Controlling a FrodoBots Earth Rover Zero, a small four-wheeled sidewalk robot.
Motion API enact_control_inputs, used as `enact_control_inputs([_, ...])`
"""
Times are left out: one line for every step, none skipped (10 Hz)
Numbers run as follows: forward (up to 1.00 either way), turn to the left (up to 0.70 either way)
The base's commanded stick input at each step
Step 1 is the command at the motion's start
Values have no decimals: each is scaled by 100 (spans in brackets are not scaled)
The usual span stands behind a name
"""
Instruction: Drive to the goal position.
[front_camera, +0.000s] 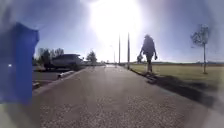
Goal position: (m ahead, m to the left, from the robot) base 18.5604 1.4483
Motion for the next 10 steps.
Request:
enact_control_inputs([100,0])
enact_control_inputs([100,0])
enact_control_inputs([100,0])
enact_control_inputs([100,0])
enact_control_inputs([100,0])
enact_control_inputs([100,0])
enact_control_inputs([100,0])
enact_control_inputs([100,0])
enact_control_inputs([100,0])
enact_control_inputs([100,0])
